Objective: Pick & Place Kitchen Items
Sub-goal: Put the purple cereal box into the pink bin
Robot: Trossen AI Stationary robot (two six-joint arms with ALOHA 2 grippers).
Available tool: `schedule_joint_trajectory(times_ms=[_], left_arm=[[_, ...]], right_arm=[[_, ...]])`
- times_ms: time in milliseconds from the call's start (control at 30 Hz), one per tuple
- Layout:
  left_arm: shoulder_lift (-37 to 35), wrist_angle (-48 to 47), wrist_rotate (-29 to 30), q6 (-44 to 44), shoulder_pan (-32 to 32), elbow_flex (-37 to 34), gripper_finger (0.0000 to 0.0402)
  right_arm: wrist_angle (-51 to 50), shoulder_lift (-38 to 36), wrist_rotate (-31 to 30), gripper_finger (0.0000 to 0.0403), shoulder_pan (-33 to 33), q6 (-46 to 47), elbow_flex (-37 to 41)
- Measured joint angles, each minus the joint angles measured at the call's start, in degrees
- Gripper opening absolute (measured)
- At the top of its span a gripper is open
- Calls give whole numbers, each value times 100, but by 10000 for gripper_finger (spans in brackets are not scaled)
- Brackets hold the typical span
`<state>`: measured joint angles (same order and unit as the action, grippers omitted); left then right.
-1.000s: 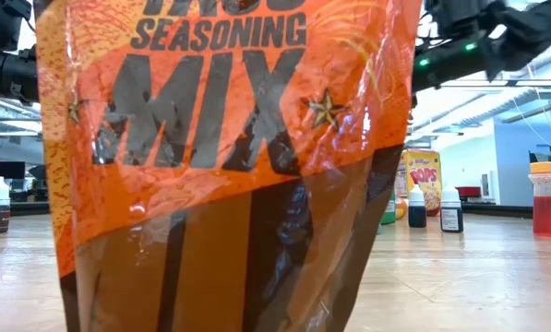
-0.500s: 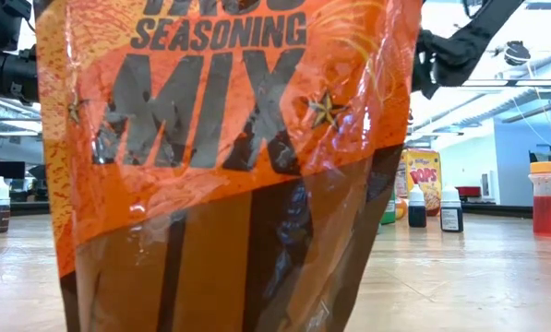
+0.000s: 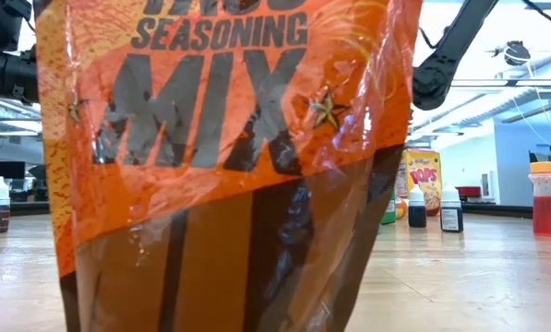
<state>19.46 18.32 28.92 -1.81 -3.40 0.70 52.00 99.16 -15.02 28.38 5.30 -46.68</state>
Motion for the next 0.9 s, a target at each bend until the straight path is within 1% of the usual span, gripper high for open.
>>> schedule_joint_trajectory(times_ms=[200, 333, 433, 900], left_arm=[[2, 51, 8, 151, 0, -1, 198], [2, 88, 5, 160, 0, 1, 198], [0, 89, 5, 163, 0, 1, 198], [2, 84, 3, 162, 0, 1, 198]], right_arm=[[139, 426, 2, 0, 152, 99, -261], [209, 601, -11, 0, 261, 117, -275], [141, 603, -9, 0, 350, 301, -275], [-17, 609, 13, 3, 369, 302, -275]])
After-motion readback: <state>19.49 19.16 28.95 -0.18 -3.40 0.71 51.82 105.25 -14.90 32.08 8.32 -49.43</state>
